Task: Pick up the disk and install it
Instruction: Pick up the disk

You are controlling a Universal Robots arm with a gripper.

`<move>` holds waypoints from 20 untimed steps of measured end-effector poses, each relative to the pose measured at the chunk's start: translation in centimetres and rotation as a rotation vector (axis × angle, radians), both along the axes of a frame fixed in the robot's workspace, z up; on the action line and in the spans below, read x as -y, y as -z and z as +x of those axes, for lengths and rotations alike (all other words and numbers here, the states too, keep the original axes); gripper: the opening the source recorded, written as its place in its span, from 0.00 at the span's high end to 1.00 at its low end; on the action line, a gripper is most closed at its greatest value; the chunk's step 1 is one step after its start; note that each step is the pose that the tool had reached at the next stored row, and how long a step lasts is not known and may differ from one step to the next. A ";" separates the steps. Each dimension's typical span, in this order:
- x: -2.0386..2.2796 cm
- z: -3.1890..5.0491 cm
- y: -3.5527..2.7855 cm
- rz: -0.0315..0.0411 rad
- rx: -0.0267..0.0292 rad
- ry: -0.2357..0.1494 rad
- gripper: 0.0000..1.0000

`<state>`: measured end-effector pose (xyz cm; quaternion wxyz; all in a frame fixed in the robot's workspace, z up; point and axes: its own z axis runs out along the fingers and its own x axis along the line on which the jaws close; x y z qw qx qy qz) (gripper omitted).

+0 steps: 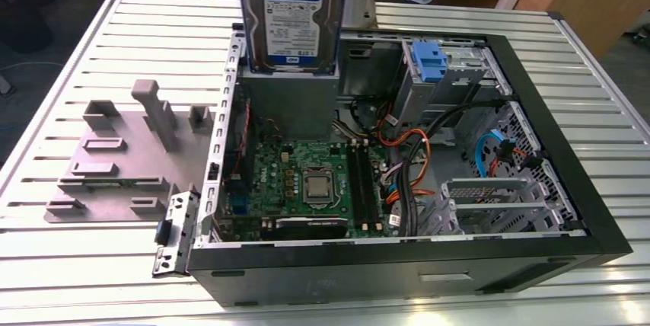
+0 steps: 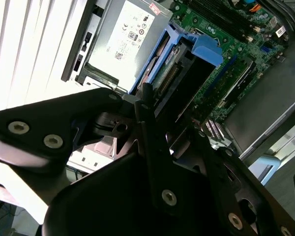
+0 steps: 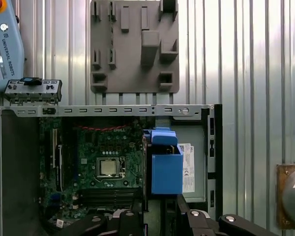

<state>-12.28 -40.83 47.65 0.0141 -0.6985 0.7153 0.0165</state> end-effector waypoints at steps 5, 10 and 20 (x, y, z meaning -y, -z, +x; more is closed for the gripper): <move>0.13 0.03 0.01 0.0000 0.0000 0.000 0.65; 0.17 0.03 0.01 0.0000 0.0000 0.000 0.65; 0.63 0.31 0.01 0.0001 0.0000 0.000 0.65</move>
